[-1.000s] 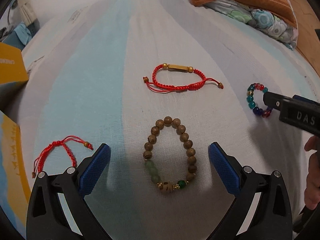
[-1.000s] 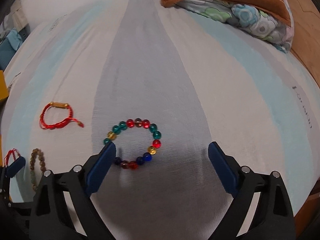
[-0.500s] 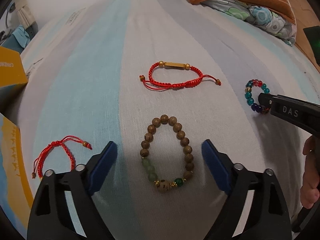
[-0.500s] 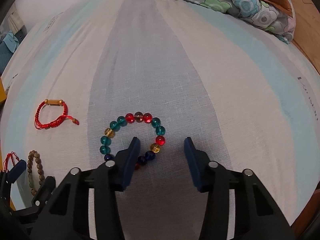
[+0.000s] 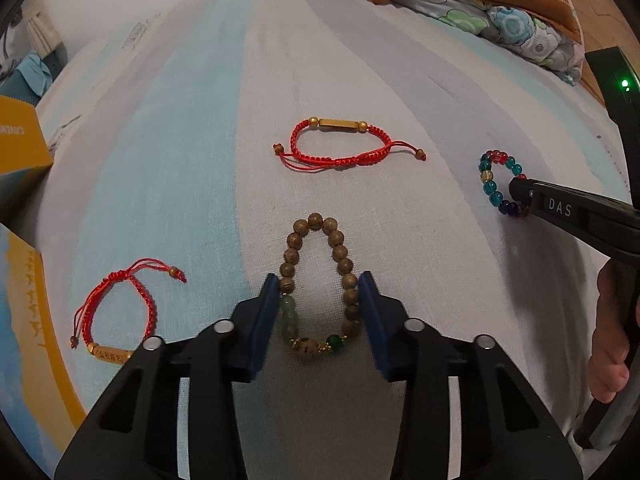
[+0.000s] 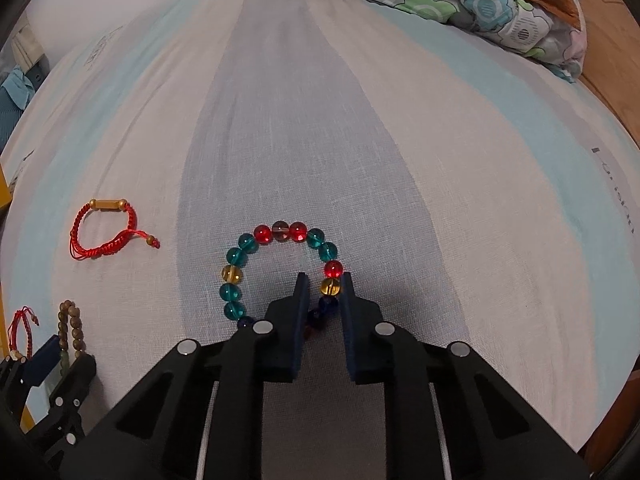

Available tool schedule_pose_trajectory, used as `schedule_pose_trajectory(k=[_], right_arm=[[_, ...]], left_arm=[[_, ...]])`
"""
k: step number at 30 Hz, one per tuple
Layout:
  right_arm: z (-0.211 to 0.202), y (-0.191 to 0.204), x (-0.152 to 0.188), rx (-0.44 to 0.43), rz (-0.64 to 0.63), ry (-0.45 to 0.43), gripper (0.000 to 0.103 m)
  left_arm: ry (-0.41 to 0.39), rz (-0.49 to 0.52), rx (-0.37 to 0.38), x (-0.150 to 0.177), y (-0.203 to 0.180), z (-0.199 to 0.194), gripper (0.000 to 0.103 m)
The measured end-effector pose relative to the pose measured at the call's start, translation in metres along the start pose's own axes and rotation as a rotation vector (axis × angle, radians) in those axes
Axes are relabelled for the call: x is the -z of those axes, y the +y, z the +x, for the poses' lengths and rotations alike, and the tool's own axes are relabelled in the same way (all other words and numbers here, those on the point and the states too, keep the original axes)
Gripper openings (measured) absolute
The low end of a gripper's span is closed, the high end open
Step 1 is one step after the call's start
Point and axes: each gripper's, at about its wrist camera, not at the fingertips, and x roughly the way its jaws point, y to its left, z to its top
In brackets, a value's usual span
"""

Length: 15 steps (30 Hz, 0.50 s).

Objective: Organize jewelry
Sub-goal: 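Grasp the brown wooden bead bracelet with the left tool while the right tool grasps the multicolour bracelet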

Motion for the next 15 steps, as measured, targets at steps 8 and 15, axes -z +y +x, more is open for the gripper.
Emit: schedule_pose_trajectory(k=[8,15], right_arm=[[-0.004,0.000,0.000,0.005,0.018,-0.013,0.009],[-0.015,-0.003,0.000,-0.009,0.032,-0.048,0.009]], left_arm=[[-0.004,0.010,0.014,0.005,0.006,-0.006,0.010],[-0.021,0.003,0.018,0.007,0.008,-0.013,0.009]])
